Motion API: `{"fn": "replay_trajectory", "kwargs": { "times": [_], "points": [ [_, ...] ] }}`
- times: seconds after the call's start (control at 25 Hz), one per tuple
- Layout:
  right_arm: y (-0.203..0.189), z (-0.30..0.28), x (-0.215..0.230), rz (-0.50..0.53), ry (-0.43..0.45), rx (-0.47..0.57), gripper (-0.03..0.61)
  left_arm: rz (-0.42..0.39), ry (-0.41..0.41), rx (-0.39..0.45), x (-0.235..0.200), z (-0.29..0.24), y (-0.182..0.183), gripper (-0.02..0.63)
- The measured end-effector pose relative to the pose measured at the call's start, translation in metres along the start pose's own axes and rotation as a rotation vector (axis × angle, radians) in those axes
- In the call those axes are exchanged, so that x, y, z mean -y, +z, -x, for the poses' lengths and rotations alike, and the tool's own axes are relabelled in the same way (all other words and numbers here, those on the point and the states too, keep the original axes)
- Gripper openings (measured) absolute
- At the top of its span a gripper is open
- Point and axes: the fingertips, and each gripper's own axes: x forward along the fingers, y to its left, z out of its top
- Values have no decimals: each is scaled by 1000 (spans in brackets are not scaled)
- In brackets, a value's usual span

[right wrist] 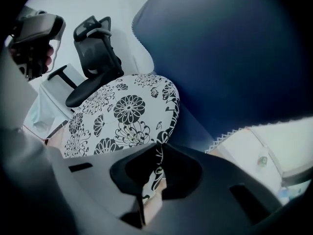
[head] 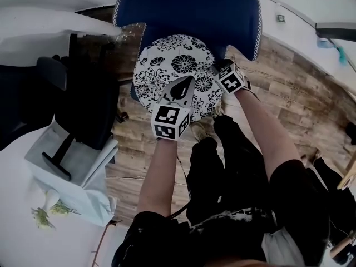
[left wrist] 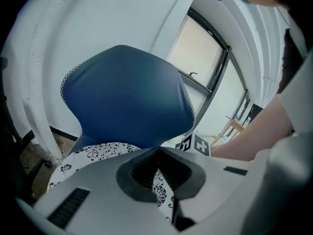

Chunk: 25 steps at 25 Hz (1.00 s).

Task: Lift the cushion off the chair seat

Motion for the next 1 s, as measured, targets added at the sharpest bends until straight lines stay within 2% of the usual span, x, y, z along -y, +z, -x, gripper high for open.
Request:
{"fn": "replay_trajectory", "kwargs": {
  "times": [0.24,0.4,0.56,1.0],
  "points": [
    [15,22,-5,-12,-4,85,31,-11,11,-11,4,1,-1,12],
    [30,44,-15,-6,19,134,31,29,2,-13,8,7,3,12],
    [47,70,-23,13,34,180,31,13,25,-12,8,20,21,12],
    [115,160,-58,-14,115,319,31,-39,98,24,21,82,77,12]
  ]
}}
